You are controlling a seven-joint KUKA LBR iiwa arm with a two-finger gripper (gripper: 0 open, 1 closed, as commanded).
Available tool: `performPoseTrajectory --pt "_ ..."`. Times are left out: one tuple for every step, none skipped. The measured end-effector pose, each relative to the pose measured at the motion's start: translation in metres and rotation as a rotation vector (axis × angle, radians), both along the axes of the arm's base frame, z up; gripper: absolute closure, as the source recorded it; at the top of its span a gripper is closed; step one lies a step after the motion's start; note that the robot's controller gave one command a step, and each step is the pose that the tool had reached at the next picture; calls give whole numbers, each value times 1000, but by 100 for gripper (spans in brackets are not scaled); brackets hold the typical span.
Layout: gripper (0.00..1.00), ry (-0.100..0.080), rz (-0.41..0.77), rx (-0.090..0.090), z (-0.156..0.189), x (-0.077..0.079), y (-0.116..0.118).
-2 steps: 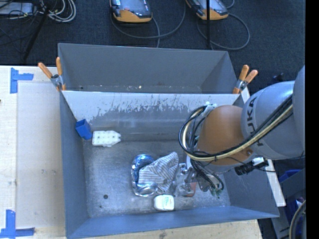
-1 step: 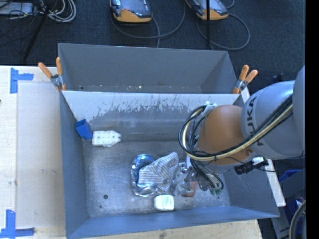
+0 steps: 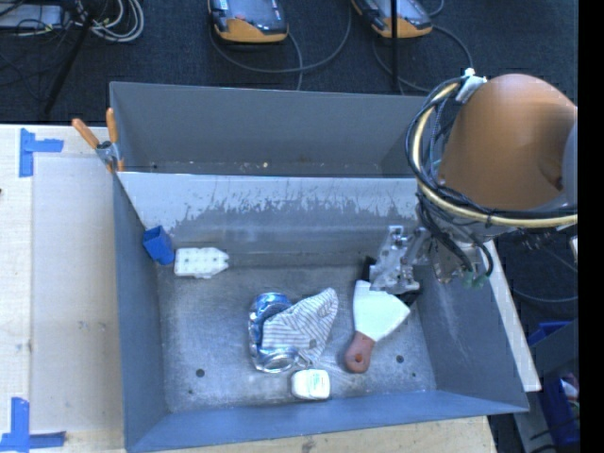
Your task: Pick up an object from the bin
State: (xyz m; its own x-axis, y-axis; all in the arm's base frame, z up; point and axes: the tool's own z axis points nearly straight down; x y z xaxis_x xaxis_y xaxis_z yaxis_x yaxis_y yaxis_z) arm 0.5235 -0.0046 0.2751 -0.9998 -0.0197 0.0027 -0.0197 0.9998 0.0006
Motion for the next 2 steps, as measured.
performPoseTrajectory --pt "100 -6 -3 0 14 2 -1" --pt "100 -10 11 0 -29 0 3"
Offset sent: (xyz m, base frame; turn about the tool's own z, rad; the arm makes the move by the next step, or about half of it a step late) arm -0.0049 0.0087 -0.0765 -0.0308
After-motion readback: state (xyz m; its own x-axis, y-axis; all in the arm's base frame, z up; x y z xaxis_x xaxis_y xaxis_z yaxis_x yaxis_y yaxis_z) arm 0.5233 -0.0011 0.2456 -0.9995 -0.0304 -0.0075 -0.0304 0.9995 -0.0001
